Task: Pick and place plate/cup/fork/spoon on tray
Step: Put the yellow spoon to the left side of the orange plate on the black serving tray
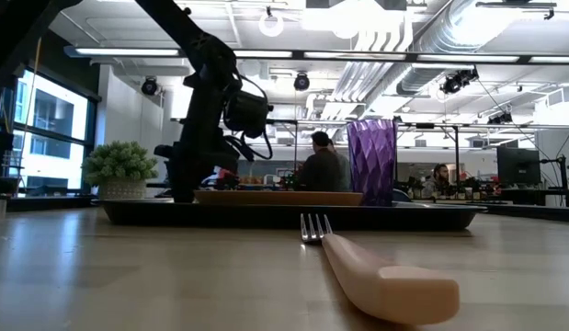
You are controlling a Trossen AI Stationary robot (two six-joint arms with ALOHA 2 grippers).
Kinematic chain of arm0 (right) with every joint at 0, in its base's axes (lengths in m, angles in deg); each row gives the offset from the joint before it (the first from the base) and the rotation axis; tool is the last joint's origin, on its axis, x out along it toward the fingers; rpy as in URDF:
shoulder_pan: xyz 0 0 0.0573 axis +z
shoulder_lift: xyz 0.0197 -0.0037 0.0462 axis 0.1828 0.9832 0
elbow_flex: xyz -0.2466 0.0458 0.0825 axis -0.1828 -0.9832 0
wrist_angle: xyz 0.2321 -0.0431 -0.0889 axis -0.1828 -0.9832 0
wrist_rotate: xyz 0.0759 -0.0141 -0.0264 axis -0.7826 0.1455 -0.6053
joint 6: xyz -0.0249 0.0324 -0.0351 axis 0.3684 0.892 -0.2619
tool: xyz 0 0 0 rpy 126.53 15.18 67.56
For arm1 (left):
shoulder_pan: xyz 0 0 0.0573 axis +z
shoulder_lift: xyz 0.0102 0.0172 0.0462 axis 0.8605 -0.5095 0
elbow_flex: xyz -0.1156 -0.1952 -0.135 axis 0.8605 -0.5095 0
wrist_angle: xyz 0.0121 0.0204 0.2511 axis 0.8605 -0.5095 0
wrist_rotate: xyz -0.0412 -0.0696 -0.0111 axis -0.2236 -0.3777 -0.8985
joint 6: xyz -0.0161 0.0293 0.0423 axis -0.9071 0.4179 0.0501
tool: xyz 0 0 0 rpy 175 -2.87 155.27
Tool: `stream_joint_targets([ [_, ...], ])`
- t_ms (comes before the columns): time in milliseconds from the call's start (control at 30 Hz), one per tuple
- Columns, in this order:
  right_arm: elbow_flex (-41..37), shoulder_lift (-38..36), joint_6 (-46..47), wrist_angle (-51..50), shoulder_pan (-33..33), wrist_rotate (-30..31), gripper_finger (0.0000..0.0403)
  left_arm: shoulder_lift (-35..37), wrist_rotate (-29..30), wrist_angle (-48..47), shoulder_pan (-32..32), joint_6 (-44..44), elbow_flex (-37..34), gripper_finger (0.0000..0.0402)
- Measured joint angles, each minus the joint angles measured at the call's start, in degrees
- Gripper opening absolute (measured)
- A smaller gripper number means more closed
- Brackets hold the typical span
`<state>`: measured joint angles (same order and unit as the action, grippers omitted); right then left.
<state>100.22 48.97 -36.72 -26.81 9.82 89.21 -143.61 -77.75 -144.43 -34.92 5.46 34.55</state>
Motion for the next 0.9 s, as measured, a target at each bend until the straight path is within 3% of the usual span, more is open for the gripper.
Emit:
stream_joint_targets([
  [533, 0.00, 0.00, -1.16, -0.02, 0.00, -1.91, 0.0067, 2.77, 3.10, -1.65, -2.48, 0.54, 1.81, 0.0051],
  [900, 0.00, 0.00, -1.18, -0.02, 0.01, -3.46, 0.0067, 8.04, 2.84, -1.25, -9.21, -2.45, 1.03, 0.0051],
])
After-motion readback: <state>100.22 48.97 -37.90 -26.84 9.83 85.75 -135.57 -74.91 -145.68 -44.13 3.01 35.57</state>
